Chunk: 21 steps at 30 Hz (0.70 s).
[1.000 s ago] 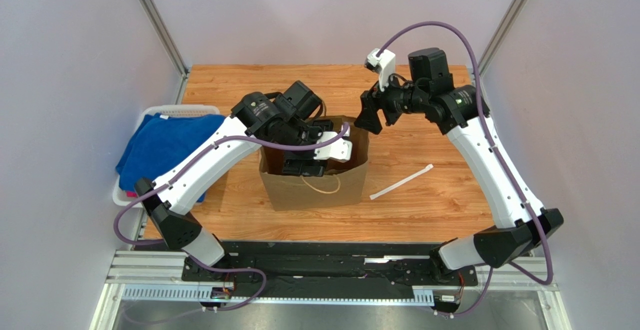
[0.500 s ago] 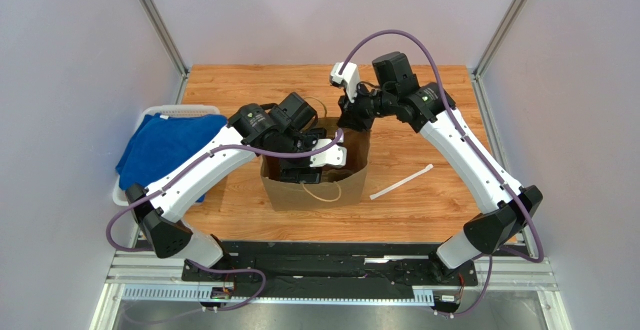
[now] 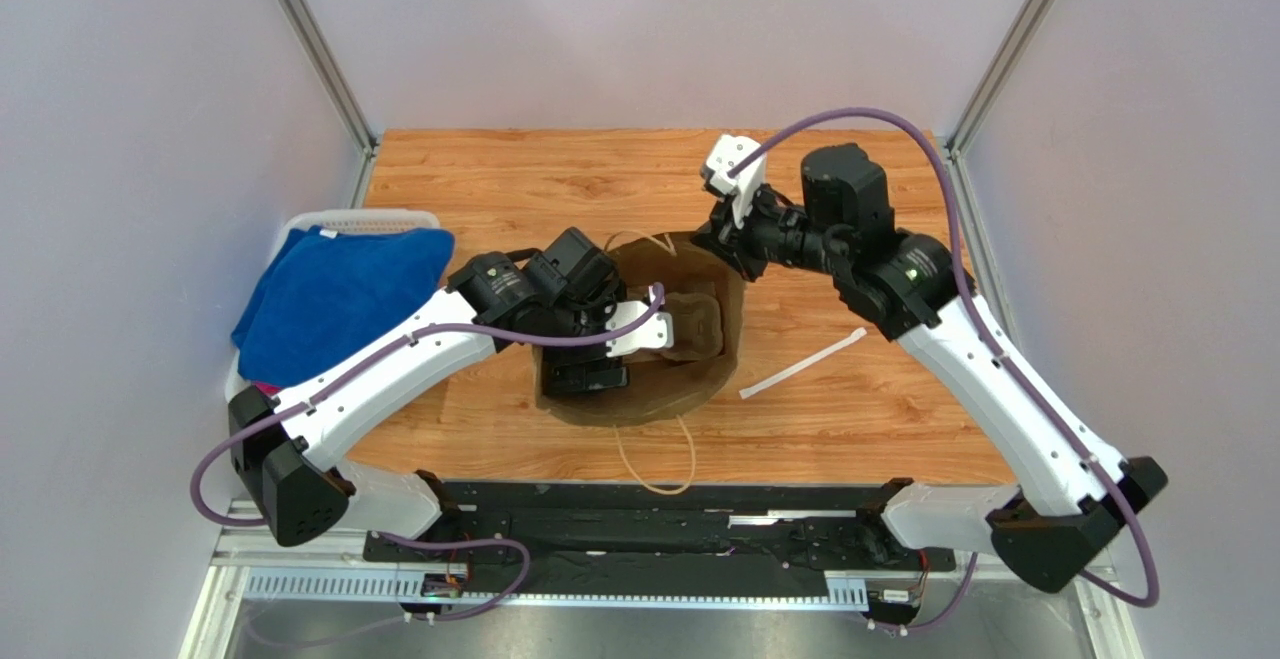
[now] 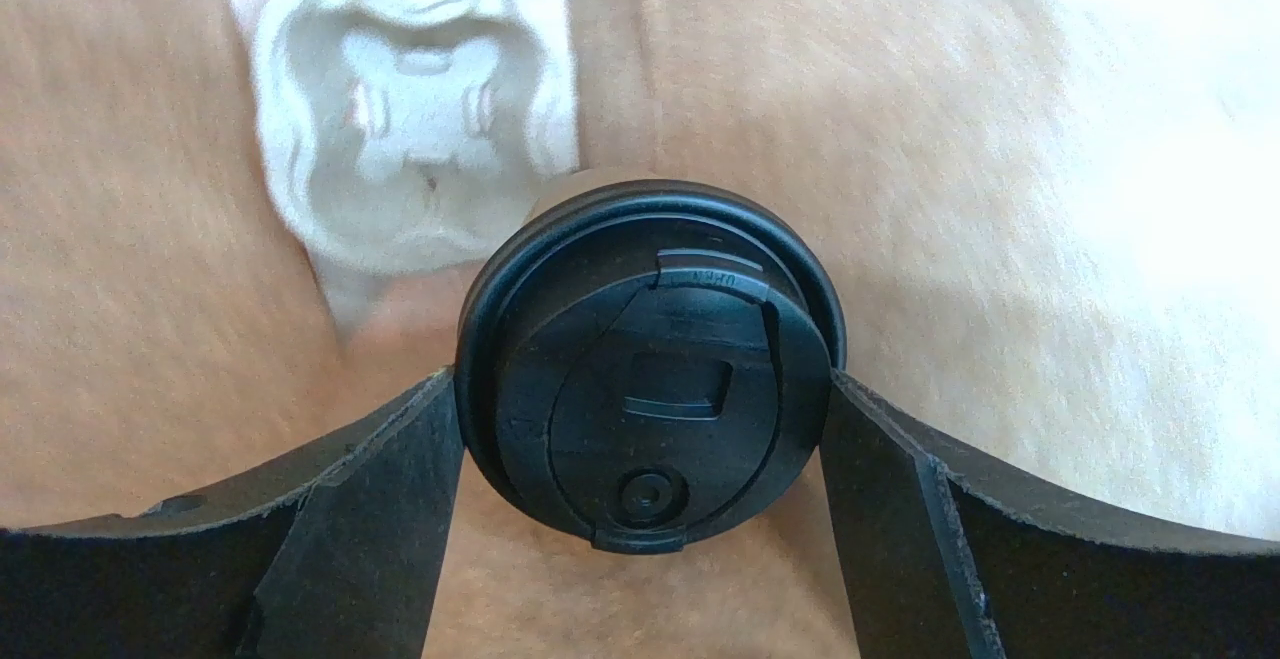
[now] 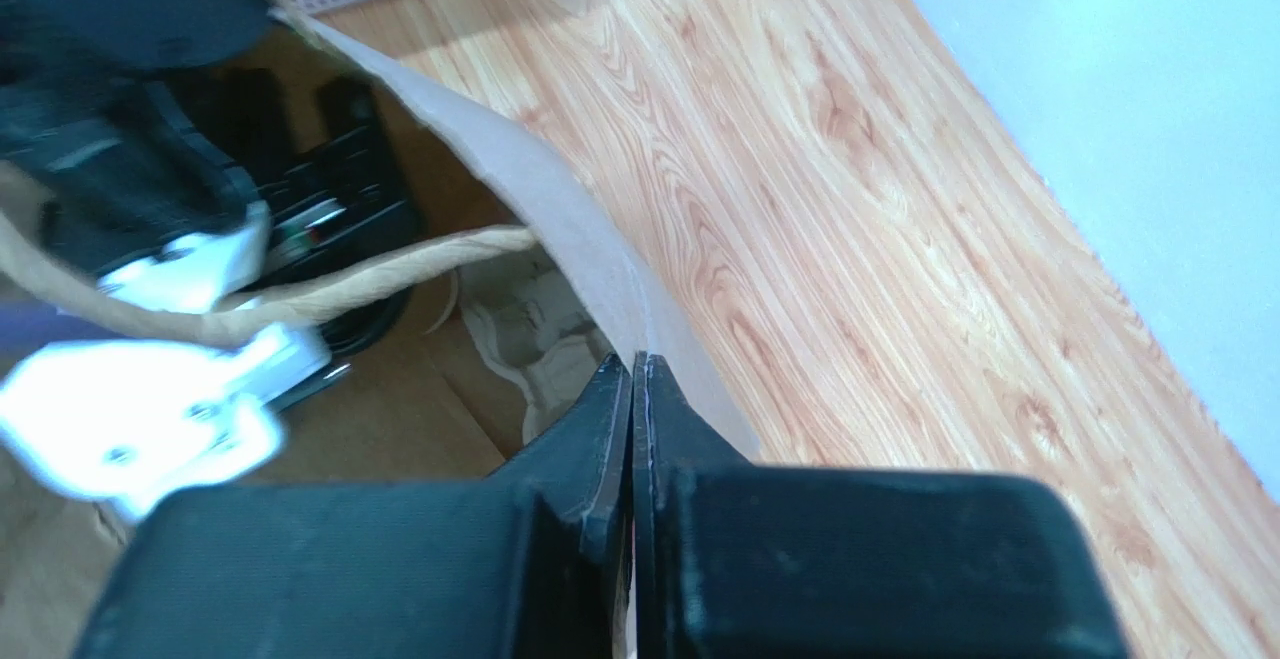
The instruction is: Pack the takeout coffee
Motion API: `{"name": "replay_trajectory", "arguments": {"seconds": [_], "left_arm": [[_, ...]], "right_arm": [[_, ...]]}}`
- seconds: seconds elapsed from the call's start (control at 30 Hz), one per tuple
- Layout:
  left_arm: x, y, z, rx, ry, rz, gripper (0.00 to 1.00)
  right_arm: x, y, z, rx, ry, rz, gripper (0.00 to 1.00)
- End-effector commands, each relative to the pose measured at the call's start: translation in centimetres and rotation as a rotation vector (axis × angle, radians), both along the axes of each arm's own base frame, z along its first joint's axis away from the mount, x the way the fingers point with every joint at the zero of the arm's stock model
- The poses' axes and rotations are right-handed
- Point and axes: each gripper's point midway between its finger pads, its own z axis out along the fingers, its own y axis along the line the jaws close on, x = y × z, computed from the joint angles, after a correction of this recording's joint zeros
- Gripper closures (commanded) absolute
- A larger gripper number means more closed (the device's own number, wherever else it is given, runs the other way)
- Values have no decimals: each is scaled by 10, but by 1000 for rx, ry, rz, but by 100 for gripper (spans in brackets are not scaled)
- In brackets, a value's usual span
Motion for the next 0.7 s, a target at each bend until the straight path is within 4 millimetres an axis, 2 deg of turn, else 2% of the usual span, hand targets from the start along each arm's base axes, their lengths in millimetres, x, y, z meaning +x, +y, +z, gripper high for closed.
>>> {"name": "replay_trajectory", "arguments": {"seconds": [0.0,0.07,0.1,0.17,0.2,0.27,0.3,0.33,0.47,0.5,0.53,0.67], "left_arm": [[8,-2,2,-65,-68,94,84],[11,-3,3,-95,-103,114,84],[9,0,-5,-82,-109,121,84],[12,0,-2,-111,-167,133,84],[9,2,-10,-105,-167,135,84],[10,1,-5,-145,-205,137,84],[6,2,-12,-145,-201,138,84],[7,4,-8,-154,-233,141,84],[5,5,-7,-188,-296,140,84],[3,7,-13,-179,-299,136,84],[1,5,-10,-199,-315,126,84],[-3,12,-19,-189,-336,126,84]], "right_arm": [[-12,7,22,98,-109,1,100],[-21,5,23,101,-142,11,100],[-25,7,9,73,-143,14,100],[-32,5,10,79,-174,13,100],[-35,6,1,60,-175,10,100],[-40,7,2,72,-198,7,100],[-47,6,6,84,-217,7,100],[-48,5,-1,71,-219,6,100],[-55,3,5,89,-277,-28,100],[-60,2,10,101,-298,-33,100],[-56,-1,11,103,-325,-64,100],[-56,-6,23,120,-382,-111,100]]}}
